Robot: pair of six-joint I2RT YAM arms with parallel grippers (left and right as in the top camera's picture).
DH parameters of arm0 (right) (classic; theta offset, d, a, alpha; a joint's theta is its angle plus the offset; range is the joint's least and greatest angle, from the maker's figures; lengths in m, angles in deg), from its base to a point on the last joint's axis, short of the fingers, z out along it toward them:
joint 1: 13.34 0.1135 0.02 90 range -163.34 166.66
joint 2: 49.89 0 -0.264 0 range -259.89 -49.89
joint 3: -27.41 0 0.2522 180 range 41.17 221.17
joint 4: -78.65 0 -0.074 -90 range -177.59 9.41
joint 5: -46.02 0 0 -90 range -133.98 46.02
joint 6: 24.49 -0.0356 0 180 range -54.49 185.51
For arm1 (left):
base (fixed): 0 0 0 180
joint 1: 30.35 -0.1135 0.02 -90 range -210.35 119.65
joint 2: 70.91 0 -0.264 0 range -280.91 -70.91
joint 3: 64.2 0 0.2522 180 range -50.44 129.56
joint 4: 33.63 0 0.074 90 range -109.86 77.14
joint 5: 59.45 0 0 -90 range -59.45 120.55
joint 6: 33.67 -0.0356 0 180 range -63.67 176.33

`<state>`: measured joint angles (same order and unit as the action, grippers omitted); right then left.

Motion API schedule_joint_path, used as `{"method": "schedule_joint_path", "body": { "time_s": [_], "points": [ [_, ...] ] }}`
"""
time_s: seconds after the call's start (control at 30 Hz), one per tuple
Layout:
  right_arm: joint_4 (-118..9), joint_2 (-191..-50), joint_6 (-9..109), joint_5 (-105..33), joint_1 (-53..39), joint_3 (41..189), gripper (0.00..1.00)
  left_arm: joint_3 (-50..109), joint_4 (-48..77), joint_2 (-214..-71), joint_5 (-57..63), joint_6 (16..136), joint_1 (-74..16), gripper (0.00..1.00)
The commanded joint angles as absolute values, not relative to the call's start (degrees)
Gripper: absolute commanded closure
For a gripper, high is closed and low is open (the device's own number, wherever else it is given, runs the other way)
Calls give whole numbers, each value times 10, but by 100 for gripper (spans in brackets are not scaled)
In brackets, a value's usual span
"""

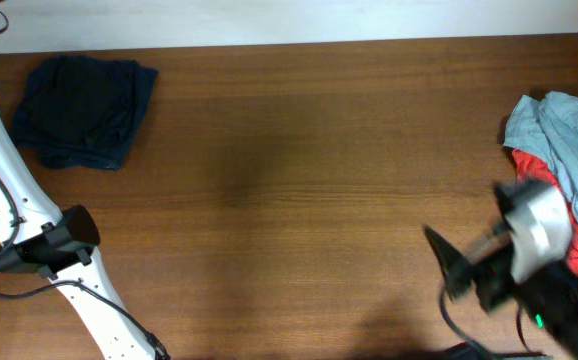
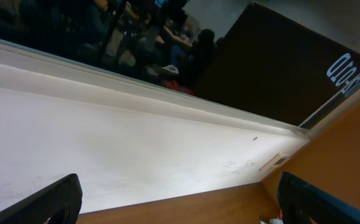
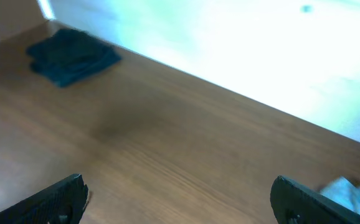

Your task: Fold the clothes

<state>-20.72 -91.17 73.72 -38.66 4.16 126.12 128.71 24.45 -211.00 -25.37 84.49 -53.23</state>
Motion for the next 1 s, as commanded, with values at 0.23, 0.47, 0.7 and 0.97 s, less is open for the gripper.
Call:
{"method": "schedule_joint_path", "body": {
  "time_s": [0.23,0.47,0.7,0.97],
  "points": [
    [-342,-617,741,-349,-33,936,1,1289,243,-2106,-256,848,-534,1],
    [-572,-506,741,-345,-52,699,1,1289,243,-2106,-256,848,-534,1],
    [-838,-505,741,-340,-72,550,1,1289,243,-2106,-256,848,-534,1],
    [-967,-501,740,-340,-108,457,1,1289,243,-2106,-256,848,-534,1]
  ]
}}
